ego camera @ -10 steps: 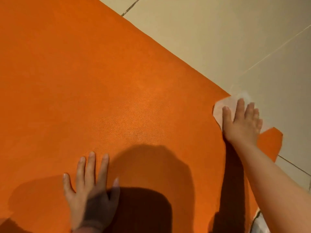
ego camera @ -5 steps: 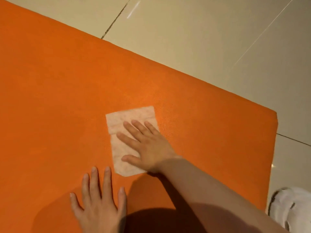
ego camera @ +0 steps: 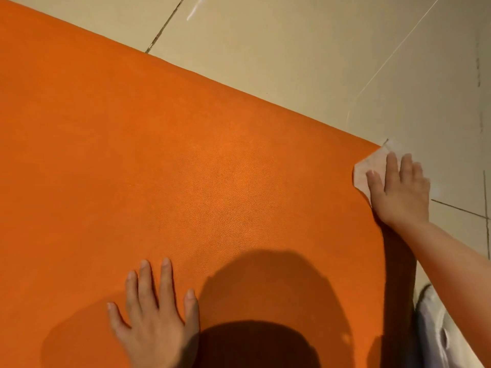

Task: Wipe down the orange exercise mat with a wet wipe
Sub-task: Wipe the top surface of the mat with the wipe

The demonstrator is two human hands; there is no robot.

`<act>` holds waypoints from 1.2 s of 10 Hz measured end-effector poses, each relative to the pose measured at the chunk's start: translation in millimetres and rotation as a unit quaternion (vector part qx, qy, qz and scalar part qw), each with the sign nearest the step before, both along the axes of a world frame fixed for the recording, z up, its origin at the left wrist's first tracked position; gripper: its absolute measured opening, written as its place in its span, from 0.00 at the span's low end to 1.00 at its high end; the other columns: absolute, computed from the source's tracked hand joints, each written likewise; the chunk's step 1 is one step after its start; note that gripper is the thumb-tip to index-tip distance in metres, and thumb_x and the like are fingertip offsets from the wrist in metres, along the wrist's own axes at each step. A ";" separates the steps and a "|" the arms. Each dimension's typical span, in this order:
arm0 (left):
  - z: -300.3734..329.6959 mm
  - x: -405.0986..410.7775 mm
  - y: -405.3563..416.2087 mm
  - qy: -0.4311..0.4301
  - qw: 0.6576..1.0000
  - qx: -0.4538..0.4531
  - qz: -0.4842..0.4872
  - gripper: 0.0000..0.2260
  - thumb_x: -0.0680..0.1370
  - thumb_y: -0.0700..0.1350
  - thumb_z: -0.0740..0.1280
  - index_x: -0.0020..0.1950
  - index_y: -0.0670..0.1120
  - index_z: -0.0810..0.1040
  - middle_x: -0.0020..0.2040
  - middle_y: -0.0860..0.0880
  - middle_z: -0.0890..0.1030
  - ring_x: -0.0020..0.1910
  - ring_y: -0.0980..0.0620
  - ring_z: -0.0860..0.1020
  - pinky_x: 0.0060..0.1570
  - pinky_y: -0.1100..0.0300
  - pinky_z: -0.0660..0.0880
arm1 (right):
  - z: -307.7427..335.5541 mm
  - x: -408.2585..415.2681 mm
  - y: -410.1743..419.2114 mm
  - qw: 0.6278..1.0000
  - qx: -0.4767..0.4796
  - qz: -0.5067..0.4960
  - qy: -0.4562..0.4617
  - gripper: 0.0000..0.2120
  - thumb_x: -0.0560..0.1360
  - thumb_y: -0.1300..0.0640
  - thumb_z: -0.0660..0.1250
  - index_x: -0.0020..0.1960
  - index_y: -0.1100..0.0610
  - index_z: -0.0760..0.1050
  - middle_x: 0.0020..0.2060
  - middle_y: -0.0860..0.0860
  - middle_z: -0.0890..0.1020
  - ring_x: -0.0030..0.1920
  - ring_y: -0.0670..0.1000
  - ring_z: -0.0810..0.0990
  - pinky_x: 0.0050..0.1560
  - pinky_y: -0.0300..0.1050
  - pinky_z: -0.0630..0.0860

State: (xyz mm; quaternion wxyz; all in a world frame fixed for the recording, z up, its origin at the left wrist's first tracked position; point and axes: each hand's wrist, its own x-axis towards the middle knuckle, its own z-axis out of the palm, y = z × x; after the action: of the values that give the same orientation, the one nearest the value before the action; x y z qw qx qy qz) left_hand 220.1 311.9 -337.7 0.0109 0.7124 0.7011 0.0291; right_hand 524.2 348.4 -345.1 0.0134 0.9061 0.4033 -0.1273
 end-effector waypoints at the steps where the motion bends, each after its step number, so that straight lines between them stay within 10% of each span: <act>1: 14.0 -111.2 -25.2 -0.152 0.983 -0.095 -0.037 0.29 0.76 0.57 0.55 0.74 0.46 0.70 0.75 0.39 0.67 0.73 0.39 0.65 0.68 0.30 0.56 | -1.2 -30.3 0.8 1.000 -0.005 0.006 0.005 0.38 0.78 0.33 0.37 0.81 0.53 0.41 0.79 0.57 0.42 0.79 0.58 0.39 0.77 0.59 0.38; 5: -24.6 -113.4 -12.1 -0.043 0.998 -0.030 0.032 0.29 0.77 0.57 0.53 0.74 0.47 0.69 0.76 0.40 0.66 0.75 0.41 0.61 0.67 0.29 0.55 | -9.7 -274.4 -1.4 0.901 0.158 0.383 0.130 0.23 0.83 0.46 0.52 0.72 0.52 0.72 0.73 0.51 0.71 0.74 0.55 0.65 0.76 0.58 0.55; 6: -26.1 -111.7 -9.9 -0.046 0.998 -0.026 0.040 0.28 0.77 0.57 0.53 0.75 0.48 0.68 0.76 0.41 0.65 0.75 0.41 0.60 0.67 0.29 0.55 | 10.3 -264.6 6.1 0.895 0.177 0.288 0.291 0.23 0.82 0.47 0.49 0.70 0.51 0.73 0.71 0.49 0.73 0.75 0.50 0.64 0.77 0.48 0.48; 7: -28.1 -111.5 -10.8 -0.043 0.998 -0.032 0.043 0.28 0.77 0.58 0.53 0.75 0.48 0.68 0.76 0.41 0.65 0.76 0.42 0.59 0.68 0.29 0.54 | 50.8 -250.2 17.9 0.801 0.139 0.135 0.566 0.20 0.80 0.44 0.54 0.67 0.45 0.75 0.63 0.41 0.79 0.67 0.40 0.72 0.71 0.36 0.60; 8: -29.4 -111.3 -11.3 -0.041 0.998 -0.015 0.039 0.28 0.77 0.58 0.53 0.74 0.48 0.69 0.76 0.41 0.66 0.75 0.42 0.60 0.68 0.29 0.55 | 79.6 -232.4 22.8 0.649 0.153 -0.039 0.745 0.07 0.78 0.52 0.64 0.53 0.49 0.80 0.45 0.40 0.85 0.49 0.40 0.82 0.59 0.35 0.74; 9: -29.1 -110.4 -11.8 -0.042 0.998 -0.014 0.036 0.28 0.77 0.57 0.54 0.74 0.47 0.69 0.76 0.41 0.66 0.75 0.42 0.60 0.68 0.30 0.54 | 74.4 -205.8 23.3 0.628 0.201 -0.198 0.726 0.12 0.73 0.51 0.67 0.55 0.54 0.79 0.54 0.54 0.84 0.54 0.53 0.82 0.65 0.51 0.75; 10: -30.5 -109.4 -12.4 -0.044 0.998 -0.006 0.032 0.28 0.77 0.57 0.54 0.74 0.48 0.68 0.76 0.41 0.65 0.75 0.42 0.60 0.68 0.30 0.54 | 60.7 -174.0 16.8 0.789 0.255 -0.240 0.505 0.06 0.82 0.55 0.62 0.52 0.50 0.77 0.53 0.49 0.81 0.47 0.43 0.79 0.53 0.38 0.76; 12: -31.1 -109.2 -12.0 -0.049 0.998 0.004 0.031 0.28 0.76 0.57 0.53 0.75 0.48 0.66 0.76 0.41 0.65 0.75 0.41 0.62 0.68 0.30 0.55 | 46.2 -142.2 -19.6 0.950 0.235 -0.110 0.173 0.27 0.78 0.47 0.65 0.74 0.54 0.65 0.69 0.52 0.71 0.69 0.53 0.68 0.67 0.48 0.65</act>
State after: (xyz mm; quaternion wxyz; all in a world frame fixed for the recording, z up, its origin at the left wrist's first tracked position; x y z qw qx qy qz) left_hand 110.9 299.9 -368.8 0.0414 0.6879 0.7215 0.0674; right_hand 381.9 328.8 -298.9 -0.2837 0.8865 0.3154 -0.1847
